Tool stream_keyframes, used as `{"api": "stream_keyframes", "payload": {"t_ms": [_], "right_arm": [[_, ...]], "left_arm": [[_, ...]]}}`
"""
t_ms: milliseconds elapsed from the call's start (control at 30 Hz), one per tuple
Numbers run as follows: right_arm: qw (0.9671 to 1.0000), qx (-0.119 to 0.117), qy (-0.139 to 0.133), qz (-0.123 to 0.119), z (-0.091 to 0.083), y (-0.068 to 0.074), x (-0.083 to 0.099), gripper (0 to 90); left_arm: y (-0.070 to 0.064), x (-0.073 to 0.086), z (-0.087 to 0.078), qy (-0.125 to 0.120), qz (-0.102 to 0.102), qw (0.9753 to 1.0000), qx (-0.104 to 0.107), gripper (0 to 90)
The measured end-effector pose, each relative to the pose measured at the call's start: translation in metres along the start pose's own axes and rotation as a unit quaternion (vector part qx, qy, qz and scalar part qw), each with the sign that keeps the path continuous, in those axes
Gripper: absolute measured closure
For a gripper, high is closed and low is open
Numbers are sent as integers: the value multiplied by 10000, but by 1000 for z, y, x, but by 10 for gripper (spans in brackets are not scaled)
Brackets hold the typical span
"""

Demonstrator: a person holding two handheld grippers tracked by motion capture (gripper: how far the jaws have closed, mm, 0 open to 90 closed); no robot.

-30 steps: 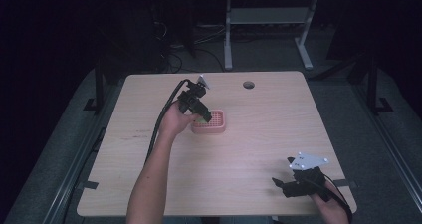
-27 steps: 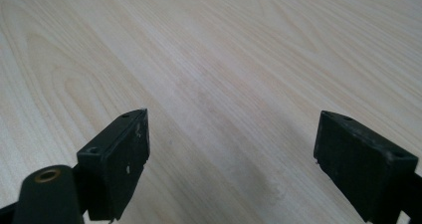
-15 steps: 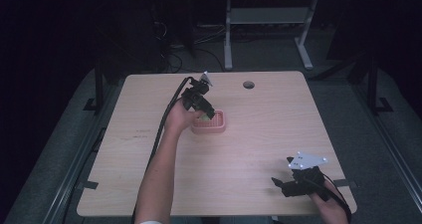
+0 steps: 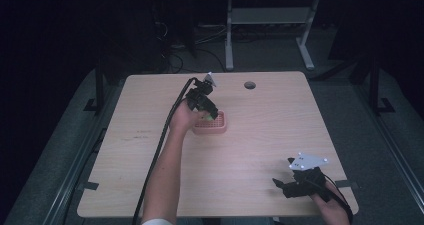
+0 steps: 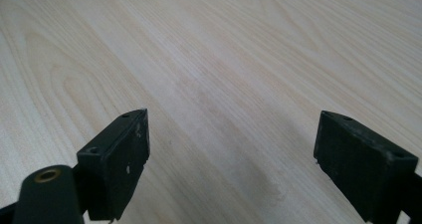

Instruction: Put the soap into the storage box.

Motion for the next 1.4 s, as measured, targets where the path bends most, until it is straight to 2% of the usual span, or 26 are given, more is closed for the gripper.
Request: {"api": "stream_keyframes", "payload": {"t_ms": [33,200,367,400,467,600,767,933,967,1033,1400], "right_arm": [[10000,1,2,-10,0,0,0,138],[10000,1,4,14,0,0,0,138],[10000,0,3,-11,0,0,0,138],[10000,0,5,-27,0,0,0,138],[10000,-5,13,-9,1,1,0,138],[10000,-11,18,12,1,1,0,138],[10000,-20,9,27,1,2,0,138],[10000,-14,4,-6,1,0,0,138],[10000,-14,8,-18,1,0,0,138],[10000,-10,6,-21,1,0,0,138],[10000,-31,13,17,2,2,0,138]], "left_arm": [[1,0,1,34,51,10000,-4,264],[0,-1,8,65,-47,10000,-14,264],[-1,-1,15,138,18,9999,-13,264],[-3,-1,16,149,-36,9999,-12,264],[-2,-1,18,207,42,9998,-55,264],[-3,-1,22,178,-81,9998,-19,264],[-2,-2,26,203,-35,9998,-21,263],[-3,0,29,211,-100,9997,-4,263],[-2,0,30,218,-49,9998,3,263],[-3,0,31,214,-123,9997,12,263],[-1,4,33,224,-161,9996,21,263]]}}
Point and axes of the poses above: each handheld gripper's, and its own axes: z roughly forward along the jaws, x roughly out of its underside, y roughly to its left, the point moved 9 cm from there along z, roughly forward along the jaws, and after that the axes turned 4 degrees about z, right-handed, at the moved point
